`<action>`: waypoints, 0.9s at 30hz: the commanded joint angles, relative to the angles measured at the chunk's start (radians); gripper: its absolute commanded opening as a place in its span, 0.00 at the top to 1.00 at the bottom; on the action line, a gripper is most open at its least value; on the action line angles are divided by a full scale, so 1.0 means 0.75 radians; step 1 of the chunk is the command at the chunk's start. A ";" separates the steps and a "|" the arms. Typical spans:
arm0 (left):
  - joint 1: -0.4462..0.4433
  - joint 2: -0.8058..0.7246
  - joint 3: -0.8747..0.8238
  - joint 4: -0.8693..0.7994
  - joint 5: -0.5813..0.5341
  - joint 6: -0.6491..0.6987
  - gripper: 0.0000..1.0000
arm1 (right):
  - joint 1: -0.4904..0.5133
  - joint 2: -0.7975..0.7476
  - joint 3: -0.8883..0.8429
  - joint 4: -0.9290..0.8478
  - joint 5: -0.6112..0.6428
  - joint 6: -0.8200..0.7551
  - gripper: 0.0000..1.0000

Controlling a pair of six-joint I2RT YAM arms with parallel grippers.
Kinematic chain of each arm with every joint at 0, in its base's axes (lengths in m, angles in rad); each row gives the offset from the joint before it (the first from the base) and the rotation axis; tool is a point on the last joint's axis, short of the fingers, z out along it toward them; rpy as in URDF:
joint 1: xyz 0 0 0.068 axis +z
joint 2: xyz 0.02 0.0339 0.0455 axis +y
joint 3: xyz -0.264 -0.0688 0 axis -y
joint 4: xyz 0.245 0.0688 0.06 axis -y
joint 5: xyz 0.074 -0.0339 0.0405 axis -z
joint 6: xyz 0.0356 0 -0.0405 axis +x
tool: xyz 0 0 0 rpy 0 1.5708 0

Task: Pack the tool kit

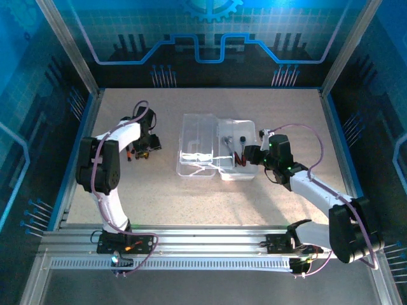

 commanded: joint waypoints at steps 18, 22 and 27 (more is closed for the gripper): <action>-0.065 -0.026 0.105 -0.108 -0.169 0.043 0.40 | 0.012 0.028 -0.001 0.033 -0.034 0.001 0.68; -0.054 -0.001 0.132 -0.133 -0.204 0.051 0.38 | 0.014 0.036 -0.003 0.055 -0.075 0.001 0.53; -0.031 0.022 0.141 -0.136 -0.221 0.064 0.38 | 0.017 0.037 -0.001 0.054 -0.079 -0.001 0.43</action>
